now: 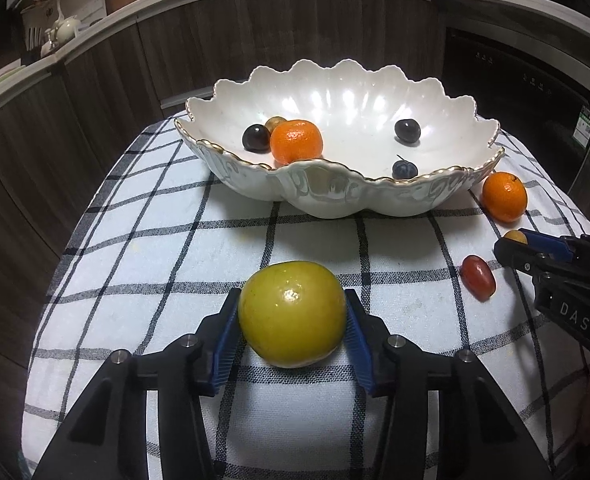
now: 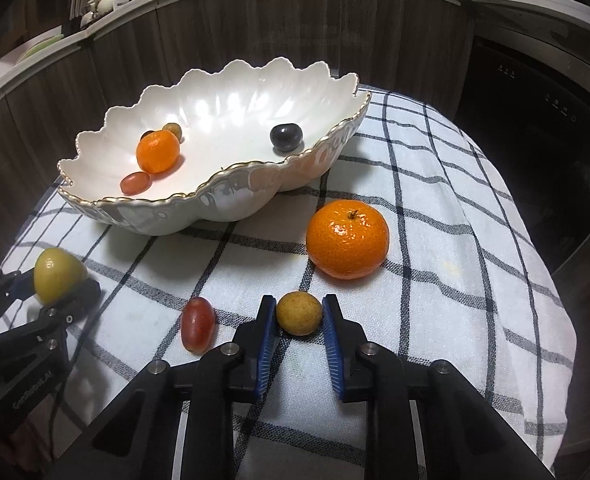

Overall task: Organize fruits
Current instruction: 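Close and lift the yellow-green fruit with left tool while right tool lifts the brown fruit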

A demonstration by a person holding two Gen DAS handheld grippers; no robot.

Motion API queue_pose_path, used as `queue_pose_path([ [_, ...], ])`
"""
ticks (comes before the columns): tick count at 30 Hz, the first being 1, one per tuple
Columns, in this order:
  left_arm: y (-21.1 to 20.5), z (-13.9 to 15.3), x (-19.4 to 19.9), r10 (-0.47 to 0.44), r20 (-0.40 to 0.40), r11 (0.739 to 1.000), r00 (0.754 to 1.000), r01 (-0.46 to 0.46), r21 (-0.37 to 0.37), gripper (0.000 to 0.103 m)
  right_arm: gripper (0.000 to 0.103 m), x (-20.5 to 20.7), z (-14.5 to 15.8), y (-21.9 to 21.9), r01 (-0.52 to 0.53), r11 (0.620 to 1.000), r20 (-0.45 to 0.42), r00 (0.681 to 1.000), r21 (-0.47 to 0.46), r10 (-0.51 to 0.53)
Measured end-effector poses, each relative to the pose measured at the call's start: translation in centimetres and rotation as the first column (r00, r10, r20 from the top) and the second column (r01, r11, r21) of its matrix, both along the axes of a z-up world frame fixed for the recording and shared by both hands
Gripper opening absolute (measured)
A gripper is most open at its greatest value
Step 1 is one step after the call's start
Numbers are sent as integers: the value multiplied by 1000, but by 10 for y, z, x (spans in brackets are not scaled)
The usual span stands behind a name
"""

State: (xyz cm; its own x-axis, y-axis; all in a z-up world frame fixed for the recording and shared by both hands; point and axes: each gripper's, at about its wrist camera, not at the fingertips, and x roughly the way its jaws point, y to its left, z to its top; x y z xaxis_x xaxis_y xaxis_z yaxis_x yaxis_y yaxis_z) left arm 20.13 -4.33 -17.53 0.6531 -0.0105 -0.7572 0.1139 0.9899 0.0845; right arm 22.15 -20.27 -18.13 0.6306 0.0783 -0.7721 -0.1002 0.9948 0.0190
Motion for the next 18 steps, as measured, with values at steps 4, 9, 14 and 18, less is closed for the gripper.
queue_pose_path([
  [4, 0, 0, -1, 0, -1, 1000, 1000, 0, 1, 48, 25, -1, 1, 1, -4, 1000, 4, 1000, 1, 4],
  [9, -2, 2, -2, -2, -8, 1000, 1000, 2, 0, 48, 25, -4, 6, 0, -7, 1000, 20, 1000, 4, 7],
  [14, -5, 7, -6, -7, -3, 1000, 1000, 7, 9, 48, 25, -6, 12, -2, -9, 1000, 35, 999, 19, 8],
  [18, -3, 13, -10, 1, 3, 1000, 1000, -1, -2, 48, 25, -6, 16, -4, 0, 1000, 38, 999, 28, -1],
])
